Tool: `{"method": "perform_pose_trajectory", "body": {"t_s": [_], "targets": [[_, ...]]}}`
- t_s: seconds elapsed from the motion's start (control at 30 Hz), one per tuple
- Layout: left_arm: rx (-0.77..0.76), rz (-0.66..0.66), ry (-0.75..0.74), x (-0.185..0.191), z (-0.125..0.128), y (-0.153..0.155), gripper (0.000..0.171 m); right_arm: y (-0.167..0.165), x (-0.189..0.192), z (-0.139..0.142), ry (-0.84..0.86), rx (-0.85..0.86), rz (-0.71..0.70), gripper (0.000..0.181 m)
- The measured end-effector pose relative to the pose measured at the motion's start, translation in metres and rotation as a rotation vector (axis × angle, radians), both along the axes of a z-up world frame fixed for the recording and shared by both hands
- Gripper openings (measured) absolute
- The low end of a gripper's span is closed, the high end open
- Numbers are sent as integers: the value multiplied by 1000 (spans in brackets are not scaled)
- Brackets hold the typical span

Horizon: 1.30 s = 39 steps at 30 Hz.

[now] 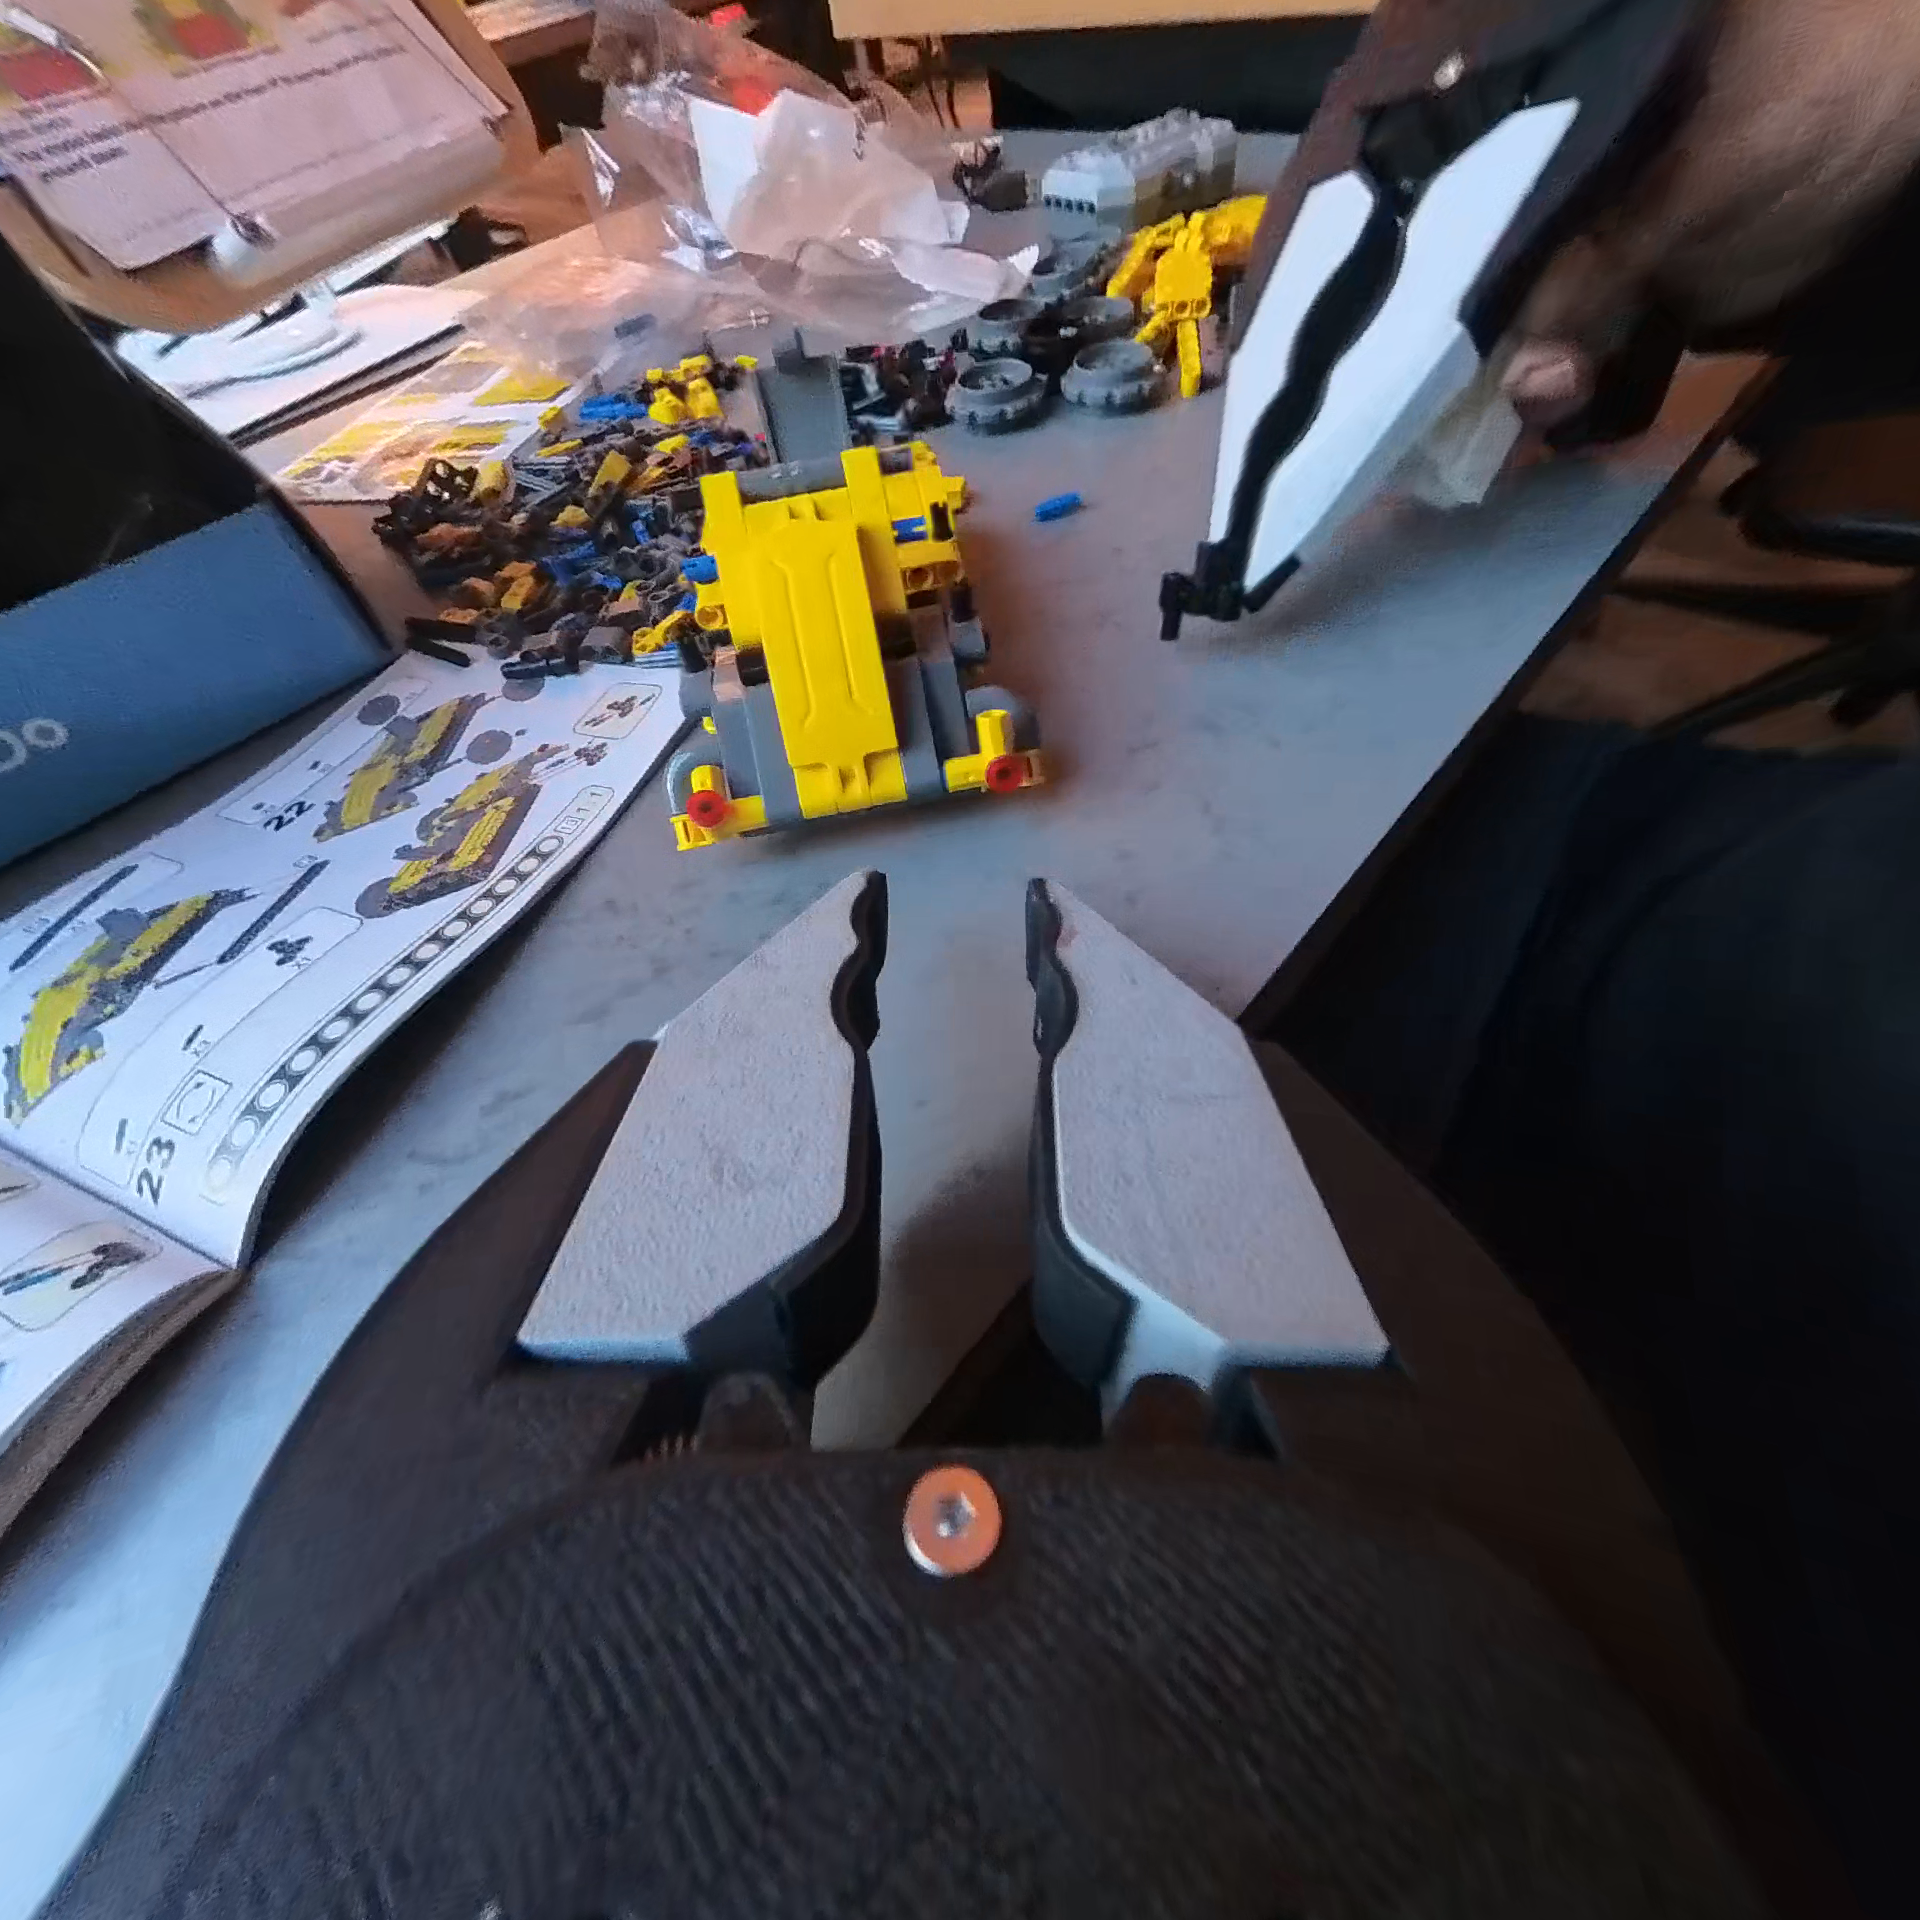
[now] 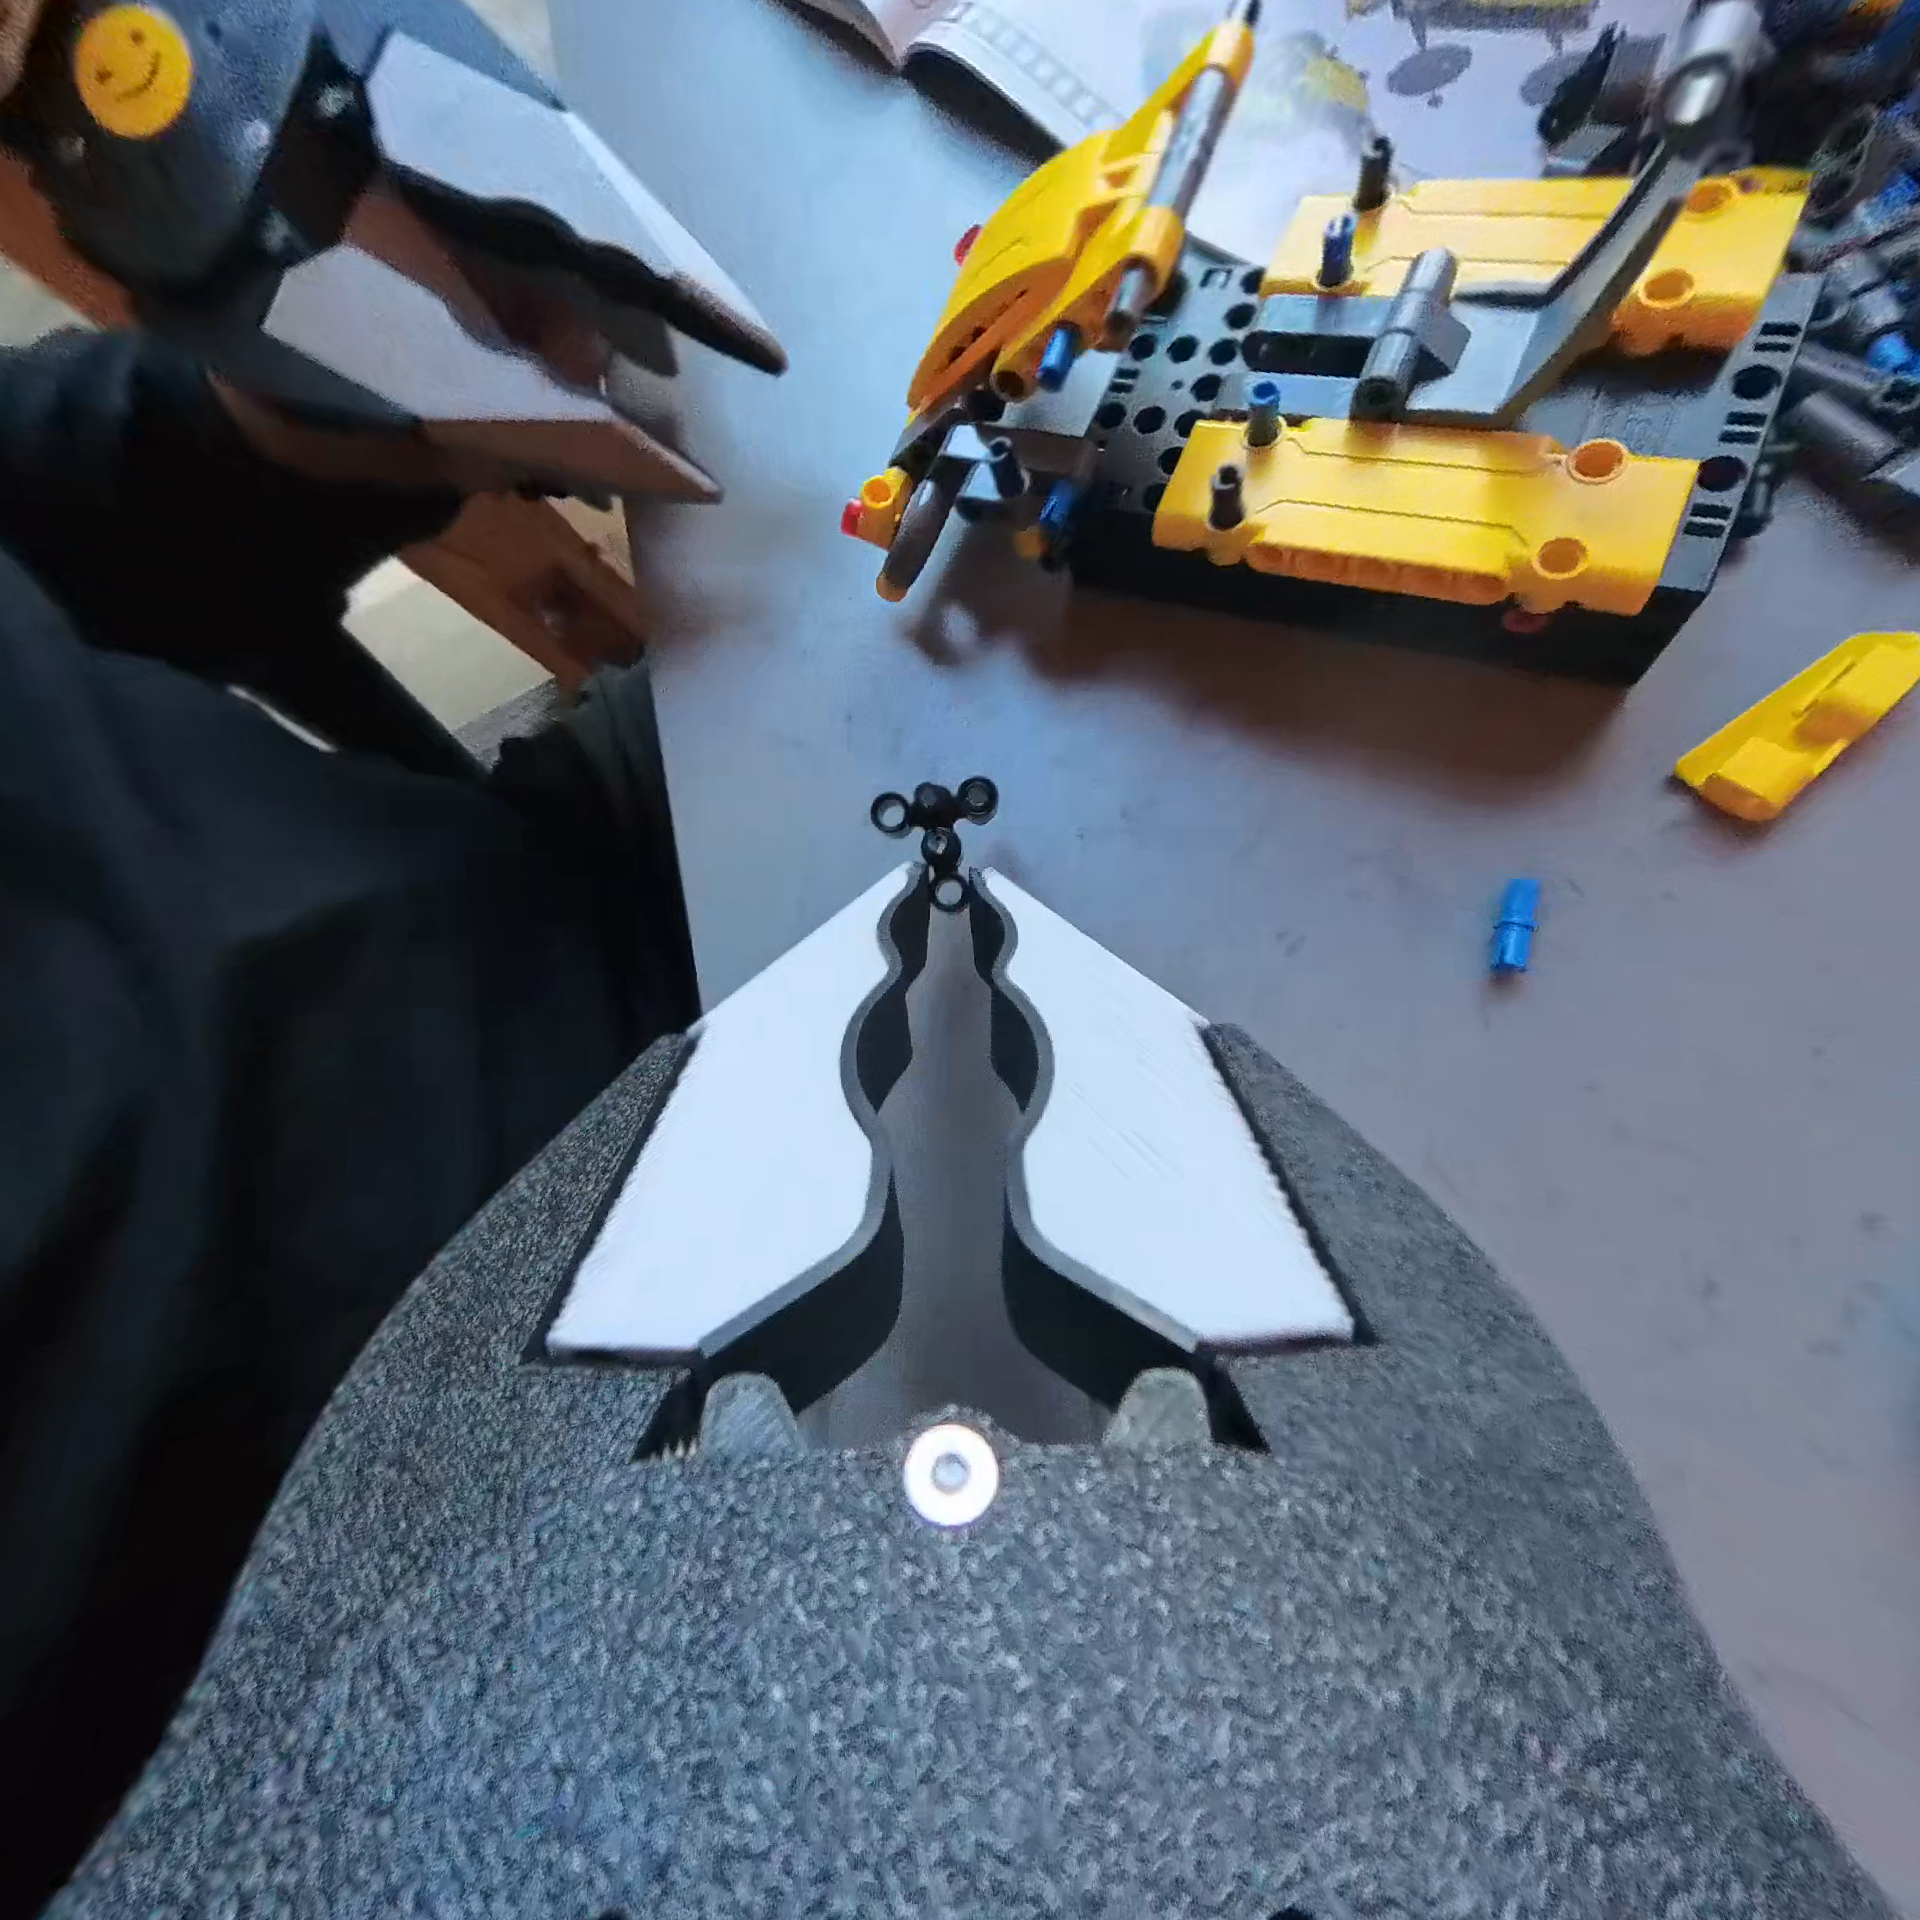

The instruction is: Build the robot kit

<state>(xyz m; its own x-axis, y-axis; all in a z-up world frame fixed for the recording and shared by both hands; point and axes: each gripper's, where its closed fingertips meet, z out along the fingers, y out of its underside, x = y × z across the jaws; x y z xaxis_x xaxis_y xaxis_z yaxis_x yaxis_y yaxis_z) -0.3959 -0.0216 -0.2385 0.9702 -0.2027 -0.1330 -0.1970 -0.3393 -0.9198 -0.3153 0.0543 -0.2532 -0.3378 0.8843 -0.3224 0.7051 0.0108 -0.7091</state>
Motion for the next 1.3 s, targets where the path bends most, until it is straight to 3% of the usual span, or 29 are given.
{"method": "perform_pose_trajectory", "body": {"t_s": [0.1,0.23,0.43,0.57,0.63,0.7,0.8,0.93,1.0,1.1,1.17,1.23,1.3], "targets": [[3,19,14,3,6,3,28,-5,-3,7,-48,-63,4,7],[3,-125,34,52,22,9,36,-21,5,16,-92,-190,36,7],[75,-163,506,106,20,34,32,-26,28,4,-177,-311,43,7],[58,-200,570,132,14,39,27,-13,40,7,-130,-314,-5,7],[23,-131,536,122,16,38,28,1,49,13,-74,-285,-40,7],[8,27,489,89,28,37,28,17,60,22,-9,-273,-83,7],[-70,201,357,38,40,40,45,37,72,33,67,-265,-128,7],[-205,224,212,-1,34,63,76,46,80,40,116,-285,-129,7],[-287,243,177,-17,19,72,102,46,82,41,124,-293,-123,7],[-345,257,194,-28,-1,80,114,47,84,39,127,-303,-116,7],[-368,235,226,-30,-10,84,107,47,84,39,131,-307,-112,7],[-397,178,220,-24,-16,85,82,46,84,40,134,-310,-106,7],[-425,129,213,-24,-16,85,82,44,85,40,134,-309,-100,7]]}}
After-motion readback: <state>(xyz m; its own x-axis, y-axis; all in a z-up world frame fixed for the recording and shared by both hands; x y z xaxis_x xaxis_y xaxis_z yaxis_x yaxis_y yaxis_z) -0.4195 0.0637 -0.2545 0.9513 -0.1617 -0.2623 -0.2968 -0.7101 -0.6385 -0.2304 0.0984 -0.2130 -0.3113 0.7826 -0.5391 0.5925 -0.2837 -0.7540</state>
